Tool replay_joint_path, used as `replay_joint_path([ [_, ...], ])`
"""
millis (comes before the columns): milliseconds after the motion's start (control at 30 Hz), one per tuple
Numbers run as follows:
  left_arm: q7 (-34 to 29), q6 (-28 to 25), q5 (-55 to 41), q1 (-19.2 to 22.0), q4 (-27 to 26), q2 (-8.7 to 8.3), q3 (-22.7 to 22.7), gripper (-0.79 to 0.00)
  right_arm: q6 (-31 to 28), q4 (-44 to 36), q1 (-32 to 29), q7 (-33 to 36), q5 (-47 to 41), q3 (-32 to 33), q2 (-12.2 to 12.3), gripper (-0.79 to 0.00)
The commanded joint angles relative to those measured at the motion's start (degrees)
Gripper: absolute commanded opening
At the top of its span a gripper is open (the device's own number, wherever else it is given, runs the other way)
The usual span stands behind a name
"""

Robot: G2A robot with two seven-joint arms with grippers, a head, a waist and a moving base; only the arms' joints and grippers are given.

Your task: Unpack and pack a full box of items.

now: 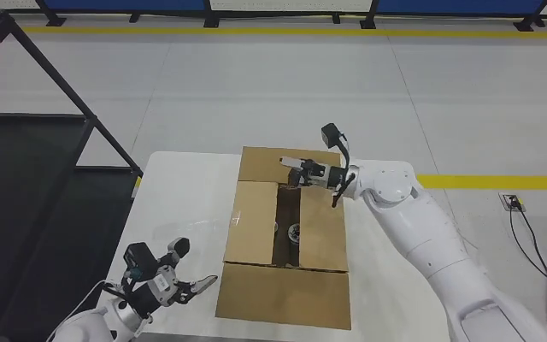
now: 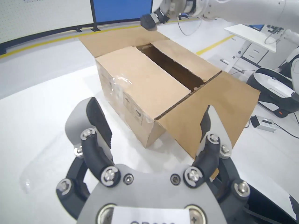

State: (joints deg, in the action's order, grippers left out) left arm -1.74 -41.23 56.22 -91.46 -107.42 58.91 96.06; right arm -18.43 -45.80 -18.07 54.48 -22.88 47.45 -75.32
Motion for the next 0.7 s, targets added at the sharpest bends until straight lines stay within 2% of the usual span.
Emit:
replay_joint_path([
  [0,0.3,0.7,-1.4,-0.9,0.2,-0.08,2.0,0.000,1.6,-0.5,-0.2,0.4,0.0,0.4,0.2,0.000],
  [233,0.2,0.8,-2.1,-1.2,0.5,-0.12,2.8,0.000,1.6,-0.5,-0.2,0.4,0.0,0.4,0.2,0.000],
  [333,0.2,0.8,-2.1,-1.2,0.5,-0.12,2.8,0.000,2.4,-2.2,-1.9,1.7,0.1,-0.4,0.0,0.000],
  [500,-0.5,6.3,0.8,-0.5,-0.3,0.20,0.8,0.000,6.1,-2.2,-1.8,2.6,1.9,-2.9,-1.1,0.000],
  [667,0.2,7.3,1.0,-0.1,0.0,0.37,-0.2,0.000,7.6,0.5,-1.0,2.2,2.2,-5.2,-2.8,0.000],
])
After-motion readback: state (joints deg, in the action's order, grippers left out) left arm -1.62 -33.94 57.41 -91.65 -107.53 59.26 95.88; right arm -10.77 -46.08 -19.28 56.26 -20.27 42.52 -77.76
